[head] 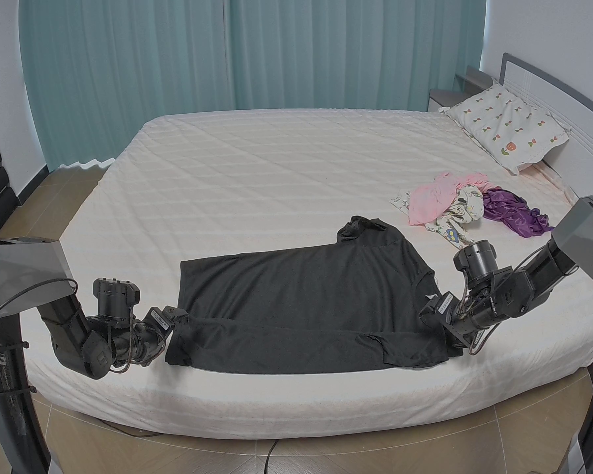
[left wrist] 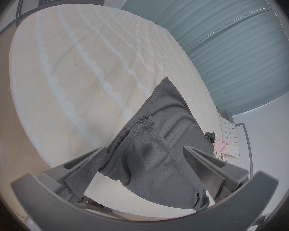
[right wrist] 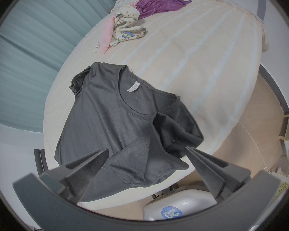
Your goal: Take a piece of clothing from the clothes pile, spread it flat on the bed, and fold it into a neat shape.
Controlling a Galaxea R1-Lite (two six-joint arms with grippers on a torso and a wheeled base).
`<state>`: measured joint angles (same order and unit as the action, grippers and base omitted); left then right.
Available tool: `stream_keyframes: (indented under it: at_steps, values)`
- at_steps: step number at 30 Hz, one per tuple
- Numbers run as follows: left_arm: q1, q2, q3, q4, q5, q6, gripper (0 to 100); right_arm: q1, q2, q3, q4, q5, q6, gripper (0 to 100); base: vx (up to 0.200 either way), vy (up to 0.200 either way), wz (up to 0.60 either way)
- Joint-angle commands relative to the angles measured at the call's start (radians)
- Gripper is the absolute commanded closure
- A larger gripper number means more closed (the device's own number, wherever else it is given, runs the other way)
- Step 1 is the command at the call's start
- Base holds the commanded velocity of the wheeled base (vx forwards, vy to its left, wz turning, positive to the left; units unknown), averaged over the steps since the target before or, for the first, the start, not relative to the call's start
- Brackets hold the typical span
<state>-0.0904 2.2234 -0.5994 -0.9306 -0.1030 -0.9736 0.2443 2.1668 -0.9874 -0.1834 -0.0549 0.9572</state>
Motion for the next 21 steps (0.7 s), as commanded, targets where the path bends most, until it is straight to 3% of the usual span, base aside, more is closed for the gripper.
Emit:
stream_keyframes:
  at_steps: [1,21]
  values:
    - [0.0,0.001,0.0,0.0,0.0,0.0,0,0.0,0.05,-0.014,0.001,0.009,0.0,100,0.0,0.0,0.0]
    - [0.0,0.001,0.0,0.0,-0.001,0.0,0,-0.019,0.004,0.112,0.001,-0.006,-0.031,100,0.0,0.0,0.0]
